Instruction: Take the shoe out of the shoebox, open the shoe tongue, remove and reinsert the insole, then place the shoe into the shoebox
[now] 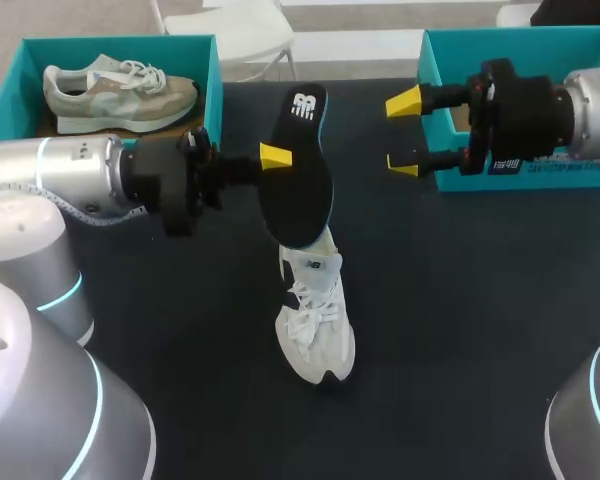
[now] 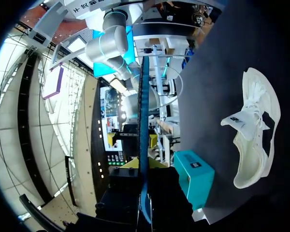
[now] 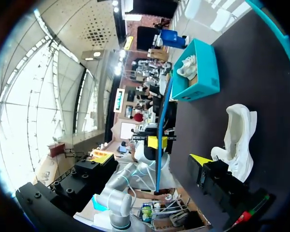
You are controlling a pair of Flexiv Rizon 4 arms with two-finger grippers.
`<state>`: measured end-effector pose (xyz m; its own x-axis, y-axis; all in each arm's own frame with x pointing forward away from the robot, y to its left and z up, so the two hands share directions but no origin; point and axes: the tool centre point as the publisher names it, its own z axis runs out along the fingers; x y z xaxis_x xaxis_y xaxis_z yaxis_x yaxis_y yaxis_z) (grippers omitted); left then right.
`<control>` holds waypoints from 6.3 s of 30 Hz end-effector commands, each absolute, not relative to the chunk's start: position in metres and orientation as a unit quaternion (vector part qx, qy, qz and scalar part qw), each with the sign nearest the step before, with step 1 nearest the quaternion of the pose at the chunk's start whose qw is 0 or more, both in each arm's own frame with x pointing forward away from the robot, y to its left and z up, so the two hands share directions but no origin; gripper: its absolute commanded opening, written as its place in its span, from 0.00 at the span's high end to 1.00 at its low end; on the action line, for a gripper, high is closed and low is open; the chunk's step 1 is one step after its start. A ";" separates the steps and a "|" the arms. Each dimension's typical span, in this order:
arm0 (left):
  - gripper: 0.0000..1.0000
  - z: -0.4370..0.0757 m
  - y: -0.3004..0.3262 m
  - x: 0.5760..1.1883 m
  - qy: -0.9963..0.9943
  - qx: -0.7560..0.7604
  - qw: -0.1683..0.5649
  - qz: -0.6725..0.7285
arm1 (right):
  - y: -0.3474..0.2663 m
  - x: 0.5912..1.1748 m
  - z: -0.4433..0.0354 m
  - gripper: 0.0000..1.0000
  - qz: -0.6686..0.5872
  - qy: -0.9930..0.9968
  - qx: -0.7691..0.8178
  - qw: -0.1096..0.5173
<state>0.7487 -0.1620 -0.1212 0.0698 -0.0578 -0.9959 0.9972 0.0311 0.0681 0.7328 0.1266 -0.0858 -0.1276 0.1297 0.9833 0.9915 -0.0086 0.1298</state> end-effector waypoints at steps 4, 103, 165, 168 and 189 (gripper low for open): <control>1.00 -0.122 -0.161 0.748 0.474 0.495 0.540 -0.489 | 0.128 0.733 -0.086 0.00 -0.502 -0.558 -0.503 0.429; 1.00 -0.119 -0.159 0.755 0.587 -0.328 -0.395 -0.626 | 0.128 0.733 -0.086 0.00 -0.502 -0.558 -0.503 0.429; 1.00 -0.152 -0.165 0.759 0.503 -0.451 -0.529 -0.514 | 0.201 0.748 -0.083 0.00 -0.095 -0.688 -0.719 0.011; 1.00 -0.152 -0.165 0.759 0.503 -0.451 -0.529 -0.514 | 0.206 0.749 -0.084 0.00 -0.087 -0.693 -0.716 -0.014; 1.00 -0.152 -0.165 0.759 0.503 -0.451 -0.529 -0.514 | 0.217 0.745 -0.090 0.00 -0.050 -0.714 -0.696 -0.058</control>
<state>0.7597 -0.1661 -0.1517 -0.0327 0.0912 0.9953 -0.9971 0.0659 -0.0388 0.7435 0.2127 -0.0898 -0.0330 0.9989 0.0338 0.9875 0.0274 0.1551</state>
